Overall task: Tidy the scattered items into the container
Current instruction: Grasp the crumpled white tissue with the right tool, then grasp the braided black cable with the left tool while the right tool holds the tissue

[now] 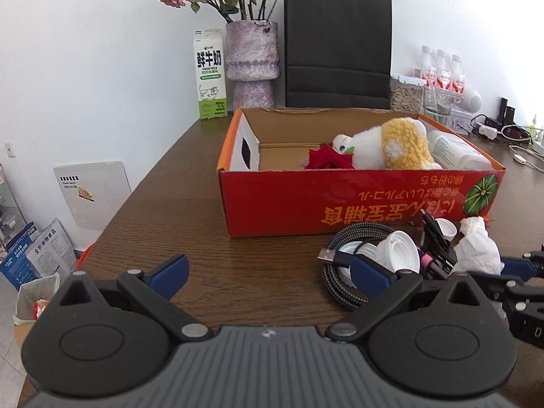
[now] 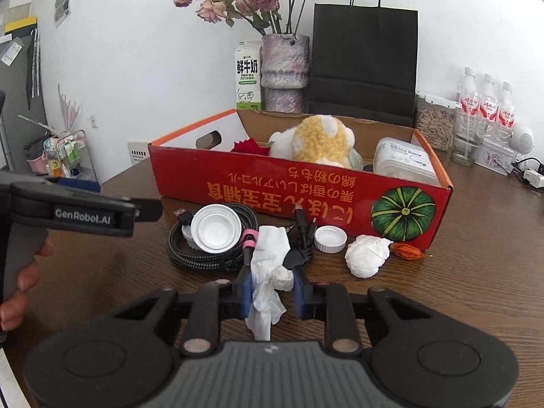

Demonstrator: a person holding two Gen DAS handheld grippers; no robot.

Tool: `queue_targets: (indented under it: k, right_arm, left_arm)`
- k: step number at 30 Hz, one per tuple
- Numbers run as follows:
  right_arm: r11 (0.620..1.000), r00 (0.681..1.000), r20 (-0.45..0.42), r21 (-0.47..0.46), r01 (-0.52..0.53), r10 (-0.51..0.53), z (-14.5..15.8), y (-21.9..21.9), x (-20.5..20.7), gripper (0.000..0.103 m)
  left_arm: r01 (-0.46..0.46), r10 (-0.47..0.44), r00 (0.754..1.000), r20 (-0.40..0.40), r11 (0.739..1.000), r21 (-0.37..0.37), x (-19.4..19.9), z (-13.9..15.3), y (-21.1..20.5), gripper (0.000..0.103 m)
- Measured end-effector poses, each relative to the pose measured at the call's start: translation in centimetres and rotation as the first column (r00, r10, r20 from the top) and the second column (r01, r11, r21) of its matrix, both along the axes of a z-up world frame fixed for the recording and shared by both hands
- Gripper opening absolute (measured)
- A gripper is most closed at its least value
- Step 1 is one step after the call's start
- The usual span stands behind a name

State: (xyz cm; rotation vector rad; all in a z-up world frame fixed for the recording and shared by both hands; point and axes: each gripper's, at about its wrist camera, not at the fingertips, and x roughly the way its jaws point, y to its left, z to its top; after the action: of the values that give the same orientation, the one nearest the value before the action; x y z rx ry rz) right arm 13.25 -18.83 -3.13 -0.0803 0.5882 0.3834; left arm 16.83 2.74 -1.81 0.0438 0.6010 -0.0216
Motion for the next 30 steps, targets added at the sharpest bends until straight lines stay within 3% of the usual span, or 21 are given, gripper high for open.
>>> queue_targets:
  k: [7, 14, 20, 25, 27, 28, 30]
  right_arm:
    - [0.998, 0.998, 0.018, 0.021, 0.067, -0.067, 0.6, -2.2, 0.0, 0.023]
    - [0.995, 0.996, 0.029, 0.040, 0.089, -0.090, 0.9, -3.4, 0.1, 0.023]
    - [0.993, 0.994, 0.030, 0.052, 0.104, -0.106, 0.9, -4.0, 0.4, 0.023]
    - [0.993, 0.994, 0.031, 0.059, 0.103, -0.105, 0.8, -4.1, 0.5, 0.023]
    - [0.993, 0.994, 0.032, 0.060, 0.103, -0.105, 0.9, -4.2, 0.4, 0.023]
    - [0.993, 0.994, 0.033, 0.061, 0.103, -0.105, 0.9, -4.2, 0.4, 0.023]
    - [0.993, 0.994, 0.036, 0.062, 0.105, -0.107, 0.9, -4.3, 0.3, 0.023]
  left_arm:
    - [0.150, -0.148, 0.988, -0.054, 0.988, 0.024, 0.1, -1.2, -2.6, 0.103]
    - [0.196, -0.190, 0.975, -0.114, 0.980, 0.045, 1.2, -2.4, -4.6, 0.103]
    - [0.212, -0.205, 0.972, -0.115, 0.976, 0.049, 2.0, -2.4, -5.4, 0.103]
    - [0.223, -0.222, 0.968, -0.118, 0.975, -0.006, 3.2, -2.7, -5.4, 0.103]
    - [0.226, -0.228, 0.968, -0.109, 0.974, -0.032, 3.2, -2.7, -5.1, 0.097]
    - [0.232, -0.234, 0.967, -0.097, 0.972, -0.030, 2.9, -2.4, -5.0, 0.088]
    - [0.230, -0.230, 0.971, -0.061, 0.973, -0.006, 2.1, -1.9, -5.1, 0.087]
